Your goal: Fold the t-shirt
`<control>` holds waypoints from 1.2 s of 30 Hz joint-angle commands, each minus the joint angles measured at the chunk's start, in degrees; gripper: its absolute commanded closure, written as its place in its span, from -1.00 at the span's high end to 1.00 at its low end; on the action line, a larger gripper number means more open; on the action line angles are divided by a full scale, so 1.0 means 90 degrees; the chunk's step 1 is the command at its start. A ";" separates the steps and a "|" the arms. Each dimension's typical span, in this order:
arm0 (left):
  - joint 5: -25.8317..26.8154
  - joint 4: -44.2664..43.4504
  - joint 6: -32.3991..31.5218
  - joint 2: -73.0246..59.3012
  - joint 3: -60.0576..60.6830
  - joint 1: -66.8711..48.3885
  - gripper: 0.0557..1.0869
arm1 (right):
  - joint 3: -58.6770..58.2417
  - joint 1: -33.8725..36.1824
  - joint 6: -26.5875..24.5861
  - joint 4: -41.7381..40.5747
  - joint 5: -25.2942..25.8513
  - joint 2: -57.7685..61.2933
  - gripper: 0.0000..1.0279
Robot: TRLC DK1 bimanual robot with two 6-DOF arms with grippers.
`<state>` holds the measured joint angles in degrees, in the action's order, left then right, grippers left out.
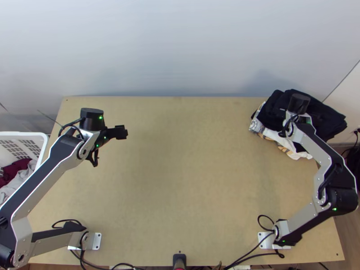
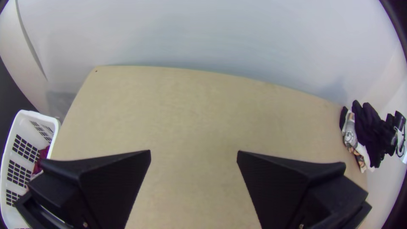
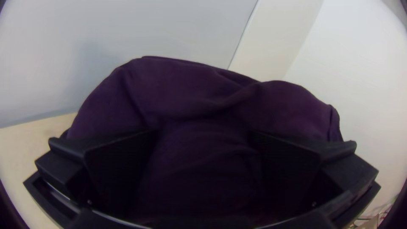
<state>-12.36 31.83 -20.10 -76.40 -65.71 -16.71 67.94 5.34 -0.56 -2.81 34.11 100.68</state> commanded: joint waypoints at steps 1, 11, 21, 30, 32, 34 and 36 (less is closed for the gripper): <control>-0.0121 0.0018 0.0055 -0.0066 0.0046 -0.0106 0.92 | -0.0196 0.0139 0.0140 0.0166 -0.0284 0.0346 0.92; -0.0521 -0.0295 0.0329 0.0413 -0.0120 0.0343 0.92 | 0.1123 -0.0037 0.0003 0.1152 -0.0509 -0.0972 0.92; -0.0609 -0.0354 0.0446 0.1594 0.0417 0.1066 0.92 | 0.0654 -0.0838 -0.0124 0.1474 -0.0509 -0.2642 0.92; -0.0619 -0.0920 0.0915 0.3577 0.2516 0.1427 0.92 | -0.2979 -0.2186 0.0169 0.0566 -0.0850 -0.5103 0.92; -0.0619 -0.0920 0.1081 0.3997 0.2907 0.1456 0.92 | -0.3565 -0.2430 0.0208 0.0468 -0.0987 -0.5601 0.92; -0.0619 -0.0920 0.1237 0.4446 0.3249 0.1505 0.92 | -0.4034 -0.2791 0.0130 0.0498 -0.0977 -0.6099 0.92; -0.0638 -0.0930 0.1462 0.4905 0.3659 0.1515 0.92 | -0.4629 -0.3064 -0.0163 0.0429 -0.0977 -0.6793 0.92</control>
<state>-17.89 24.67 -11.40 -44.95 -44.23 -4.38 43.75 -14.00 0.62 3.68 26.68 55.81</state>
